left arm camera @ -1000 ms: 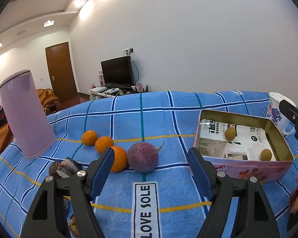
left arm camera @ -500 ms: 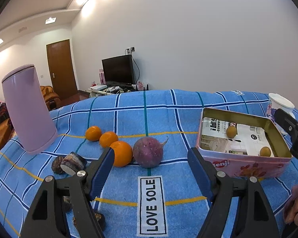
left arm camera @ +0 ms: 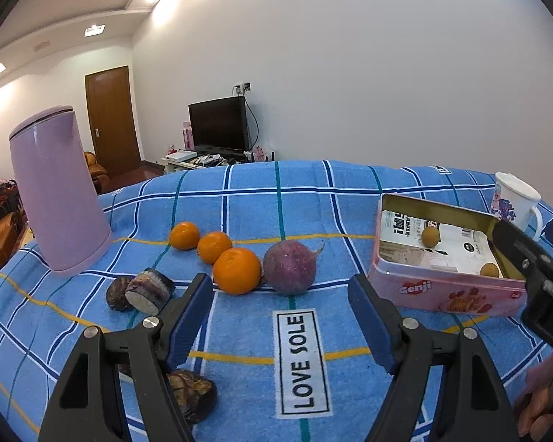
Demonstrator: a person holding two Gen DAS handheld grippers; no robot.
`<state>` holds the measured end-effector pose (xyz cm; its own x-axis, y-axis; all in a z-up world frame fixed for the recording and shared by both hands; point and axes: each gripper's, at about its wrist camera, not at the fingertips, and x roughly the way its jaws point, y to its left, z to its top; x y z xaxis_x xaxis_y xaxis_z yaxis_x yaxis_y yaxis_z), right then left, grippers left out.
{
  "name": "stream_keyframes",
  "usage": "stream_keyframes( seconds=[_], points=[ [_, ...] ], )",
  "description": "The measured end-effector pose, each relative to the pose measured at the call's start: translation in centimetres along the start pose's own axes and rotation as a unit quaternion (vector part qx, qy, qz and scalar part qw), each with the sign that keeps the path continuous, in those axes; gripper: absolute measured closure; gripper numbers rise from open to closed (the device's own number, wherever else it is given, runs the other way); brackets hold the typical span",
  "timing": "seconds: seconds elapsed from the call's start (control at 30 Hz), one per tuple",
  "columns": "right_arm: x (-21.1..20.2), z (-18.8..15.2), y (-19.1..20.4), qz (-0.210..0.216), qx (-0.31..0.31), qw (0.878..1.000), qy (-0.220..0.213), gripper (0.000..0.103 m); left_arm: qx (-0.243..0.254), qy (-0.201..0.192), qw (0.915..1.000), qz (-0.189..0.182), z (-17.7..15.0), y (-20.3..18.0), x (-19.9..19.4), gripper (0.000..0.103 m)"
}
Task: Organize fruits
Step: 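Withdraw both tools from the tin back toward the remaining fruits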
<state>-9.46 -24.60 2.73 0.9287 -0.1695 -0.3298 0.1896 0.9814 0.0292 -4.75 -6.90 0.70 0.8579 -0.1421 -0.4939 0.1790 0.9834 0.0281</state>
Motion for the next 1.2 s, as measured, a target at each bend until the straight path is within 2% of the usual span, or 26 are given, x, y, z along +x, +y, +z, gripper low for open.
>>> stream_keyframes(
  seconds=[0.5, 1.2],
  points=[
    [-0.1, -0.7, 5.3, -0.03, -0.024, 0.999, 0.019, 0.0, -0.019, 0.002, 0.9997, 0.017, -0.3, 5.5, -0.8, 0.026],
    [0.6, -1.1, 12.0, -0.011, -0.047, 0.998, 0.044, 0.0, -0.034, -0.004, 0.9986, 0.04, -0.1, 12.4, -0.7, 0.026]
  ],
)
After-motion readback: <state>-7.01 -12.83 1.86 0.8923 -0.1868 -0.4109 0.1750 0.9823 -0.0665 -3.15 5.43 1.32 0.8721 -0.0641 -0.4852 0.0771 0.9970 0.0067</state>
